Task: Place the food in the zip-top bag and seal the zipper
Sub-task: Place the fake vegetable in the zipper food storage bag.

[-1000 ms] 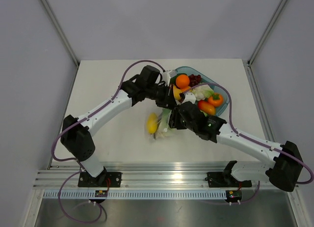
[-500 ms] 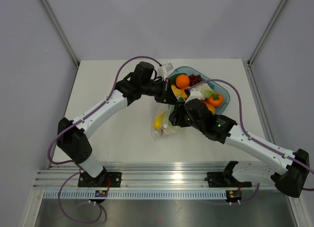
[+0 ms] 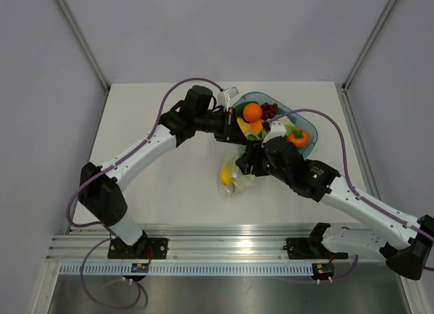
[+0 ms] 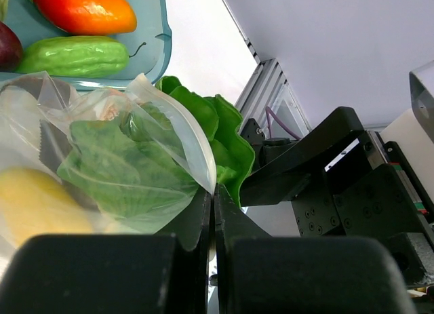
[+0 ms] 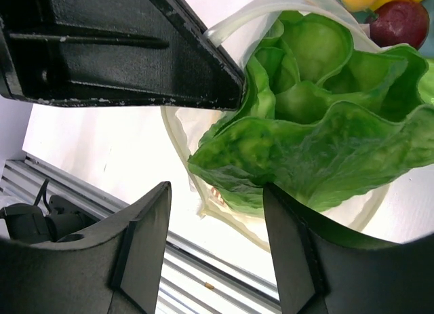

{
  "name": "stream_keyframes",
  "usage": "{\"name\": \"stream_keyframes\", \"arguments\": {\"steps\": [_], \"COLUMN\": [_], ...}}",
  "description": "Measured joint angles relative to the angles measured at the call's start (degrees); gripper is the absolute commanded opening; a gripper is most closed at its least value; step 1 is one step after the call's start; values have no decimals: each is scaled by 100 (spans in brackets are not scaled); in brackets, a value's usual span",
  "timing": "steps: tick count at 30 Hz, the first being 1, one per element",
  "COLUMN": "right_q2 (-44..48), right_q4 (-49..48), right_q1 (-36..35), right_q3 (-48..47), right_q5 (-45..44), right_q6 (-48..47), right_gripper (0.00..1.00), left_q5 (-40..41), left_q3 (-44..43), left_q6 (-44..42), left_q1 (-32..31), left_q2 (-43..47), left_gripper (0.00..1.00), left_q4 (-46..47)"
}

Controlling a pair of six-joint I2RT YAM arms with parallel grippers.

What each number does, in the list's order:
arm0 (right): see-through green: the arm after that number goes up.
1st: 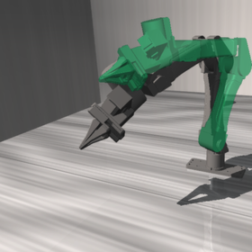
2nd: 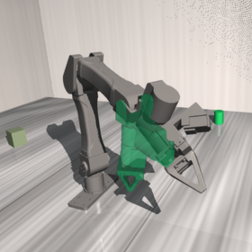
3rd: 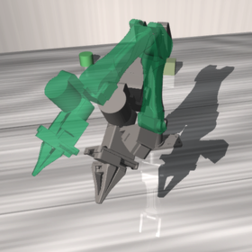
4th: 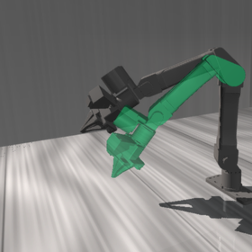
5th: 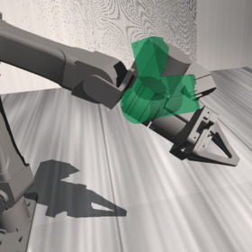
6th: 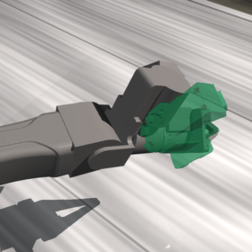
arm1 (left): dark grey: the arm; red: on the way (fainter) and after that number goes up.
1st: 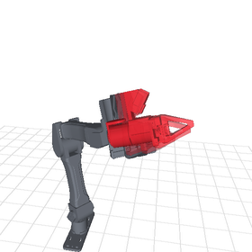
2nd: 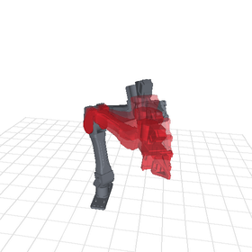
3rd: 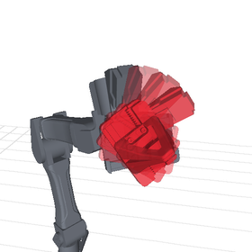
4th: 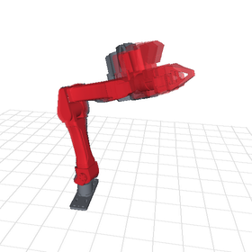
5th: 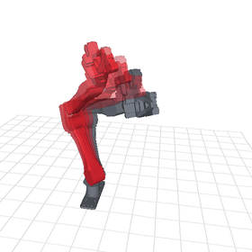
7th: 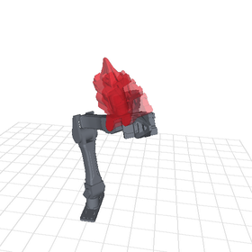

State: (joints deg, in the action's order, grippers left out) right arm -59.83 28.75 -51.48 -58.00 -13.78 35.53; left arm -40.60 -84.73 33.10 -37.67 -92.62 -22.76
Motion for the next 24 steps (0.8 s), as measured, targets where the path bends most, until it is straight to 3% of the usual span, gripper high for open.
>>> {"name": "stream_keyframes", "arguments": {"steps": [16, 24], "right_q2": [533, 1434], "right_q4": [125, 415], "right_q1": [0, 4], "right_q3": [-81, 140], "right_q5": [61, -699], "right_q6": [-59, -9], "right_gripper": [60, 66], "left_q5": [-31, -74], "left_q3": [0, 0], "left_q6": [70, 103], "left_q1": [55, 87], "left_q2": [-4, -11], "left_gripper": [0, 0], "left_q4": [22, 22]}}
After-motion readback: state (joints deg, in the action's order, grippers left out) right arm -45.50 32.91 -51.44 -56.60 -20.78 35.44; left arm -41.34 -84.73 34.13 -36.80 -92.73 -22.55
